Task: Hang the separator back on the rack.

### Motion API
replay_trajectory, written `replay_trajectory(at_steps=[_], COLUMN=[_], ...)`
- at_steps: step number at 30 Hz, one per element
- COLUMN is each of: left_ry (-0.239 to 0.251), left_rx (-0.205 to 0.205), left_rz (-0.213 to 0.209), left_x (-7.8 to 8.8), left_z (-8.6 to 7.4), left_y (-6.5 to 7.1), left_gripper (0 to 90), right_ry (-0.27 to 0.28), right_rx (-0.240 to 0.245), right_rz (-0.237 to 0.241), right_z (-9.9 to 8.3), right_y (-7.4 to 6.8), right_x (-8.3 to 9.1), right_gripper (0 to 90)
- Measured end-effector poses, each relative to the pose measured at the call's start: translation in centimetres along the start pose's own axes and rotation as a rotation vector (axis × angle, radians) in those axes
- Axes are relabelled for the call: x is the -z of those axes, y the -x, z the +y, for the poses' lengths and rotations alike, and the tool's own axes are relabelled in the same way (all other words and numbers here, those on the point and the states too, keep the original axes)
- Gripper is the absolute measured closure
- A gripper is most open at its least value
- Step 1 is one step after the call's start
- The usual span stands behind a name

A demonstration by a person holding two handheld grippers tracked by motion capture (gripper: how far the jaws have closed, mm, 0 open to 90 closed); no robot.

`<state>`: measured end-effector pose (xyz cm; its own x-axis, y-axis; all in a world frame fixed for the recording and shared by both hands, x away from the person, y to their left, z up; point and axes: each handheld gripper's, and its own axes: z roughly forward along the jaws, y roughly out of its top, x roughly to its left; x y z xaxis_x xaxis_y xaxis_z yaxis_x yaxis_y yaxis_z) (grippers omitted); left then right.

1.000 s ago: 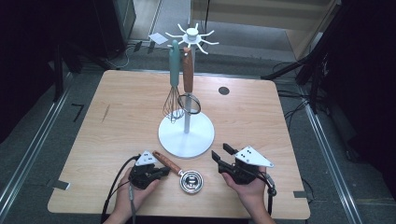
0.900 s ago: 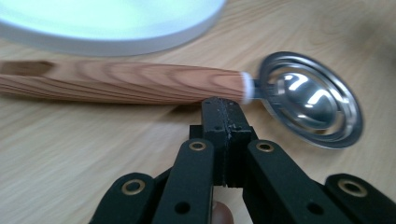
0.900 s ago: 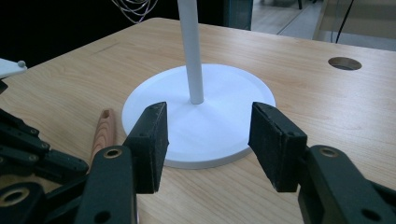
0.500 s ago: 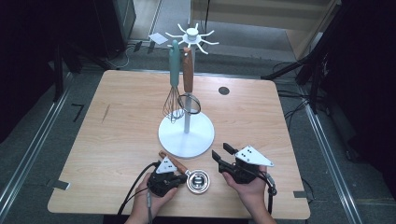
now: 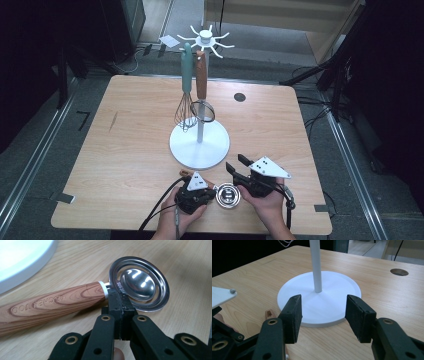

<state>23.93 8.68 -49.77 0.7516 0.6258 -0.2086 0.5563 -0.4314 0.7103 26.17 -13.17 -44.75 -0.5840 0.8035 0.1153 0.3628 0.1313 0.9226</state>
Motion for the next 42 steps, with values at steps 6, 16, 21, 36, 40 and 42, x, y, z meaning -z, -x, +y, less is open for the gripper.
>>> replay_trajectory(at_steps=[6, 16, 21, 36, 40, 42], left_ry=[0.068, 0.128, 0.105, 0.069, 0.067, 0.065], left_rx=[0.009, 0.128, 0.174, 0.169, 0.165, 0.165], left_rz=[0.028, 0.168, 0.163, 0.156, 0.156, 0.15], left_x=[3.6, 6.9, 6.2, 5.0, 5.0, 4.9], left_z=[-0.4, -1.2, -1.3, -1.0, -1.0, -1.0], left_y=[-2.2, -9.3, -10.8, -10.3, -10.2, -10.1], left_gripper=[90.0, 90.0, 90.0, 90.0, 90.0, 90.0], right_ry=[-0.015, -0.064, -0.098, -0.097, -0.115, -0.121], right_rx=[0.01, 0.043, 0.06, 0.129, 0.143, 0.144], right_rz=[0.018, 0.057, 0.089, 0.174, 0.18, 0.175], right_z=[-0.1, -0.3, -0.6, -0.7, -1.0, -1.2], right_y=[-0.2, -0.9, -1.1, -1.0, -1.1, -1.1], right_x=[-0.2, -0.9, -1.4, -1.6, -1.6, -1.6], right_gripper=[48.7, 49.0, 49.2, 66.9, 70.8, 71.3])
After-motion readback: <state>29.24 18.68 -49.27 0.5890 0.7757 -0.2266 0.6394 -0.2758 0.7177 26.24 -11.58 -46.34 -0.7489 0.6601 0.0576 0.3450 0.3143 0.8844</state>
